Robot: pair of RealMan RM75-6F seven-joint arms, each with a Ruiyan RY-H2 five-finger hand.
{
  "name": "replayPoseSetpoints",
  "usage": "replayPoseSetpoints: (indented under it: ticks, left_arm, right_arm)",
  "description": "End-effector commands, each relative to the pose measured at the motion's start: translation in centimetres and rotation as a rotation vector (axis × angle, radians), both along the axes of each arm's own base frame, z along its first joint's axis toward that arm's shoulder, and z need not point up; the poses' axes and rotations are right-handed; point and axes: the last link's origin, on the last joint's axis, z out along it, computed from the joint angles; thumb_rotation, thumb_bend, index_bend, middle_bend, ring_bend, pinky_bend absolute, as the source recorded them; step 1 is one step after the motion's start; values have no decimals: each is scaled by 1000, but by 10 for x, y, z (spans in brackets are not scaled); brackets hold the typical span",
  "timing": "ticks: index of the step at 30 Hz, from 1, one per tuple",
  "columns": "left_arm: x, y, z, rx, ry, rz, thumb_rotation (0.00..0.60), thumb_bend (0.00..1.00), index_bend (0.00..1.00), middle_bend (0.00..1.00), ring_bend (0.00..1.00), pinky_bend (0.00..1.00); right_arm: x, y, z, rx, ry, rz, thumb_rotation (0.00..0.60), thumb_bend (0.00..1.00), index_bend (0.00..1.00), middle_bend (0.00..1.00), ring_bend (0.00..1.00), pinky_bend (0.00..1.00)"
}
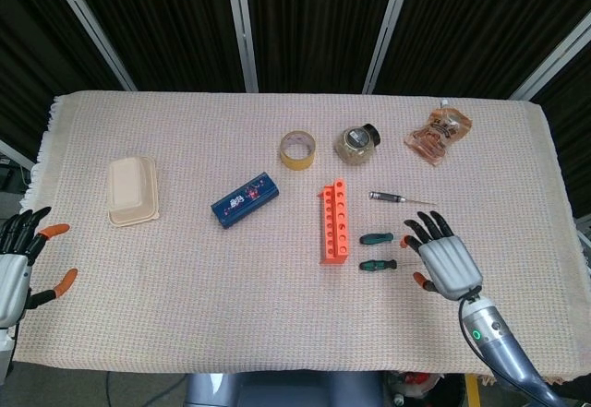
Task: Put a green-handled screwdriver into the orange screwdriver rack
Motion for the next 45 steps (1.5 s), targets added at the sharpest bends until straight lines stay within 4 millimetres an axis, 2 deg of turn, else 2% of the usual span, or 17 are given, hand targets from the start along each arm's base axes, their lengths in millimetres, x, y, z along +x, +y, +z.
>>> replayPoseSetpoints:
  ticks: [1,7,16,27,38,45]
  left_arm:
    - [-1,3,1,1,5,3,600,260,254,55,14,2]
    - [1,8,0,-7,11,-5,600,261,252,55,14,2]
    - [3,14,-2,-18,16,-8,600,261,252,52,14,2]
    - [3,18,-3,-22,18,-13,600,262,251,49,14,1]
    - [3,19,-3,-21,18,-13,600,263,252,45,14,0]
    - [1,18,-3,-20,15,-8,600,262,252,45,13,0]
  right_arm:
    - [9,-16,-17,45,0,-7,600,248,366,138,0,37]
    - [17,-32,-36,81,27,-24,600,330,379,145,0,37]
    - [12,-43,-55,112,23,-91,600,364,399,153,0,37]
    - [-6,-34,-66,172,52,-159,600,369,393,148,0,37]
    - [-6,-34,-73,188,55,-174,600,367,326,115,0,31]
    - [-6,-31,-75,188,43,-179,600,367,318,21,0,0]
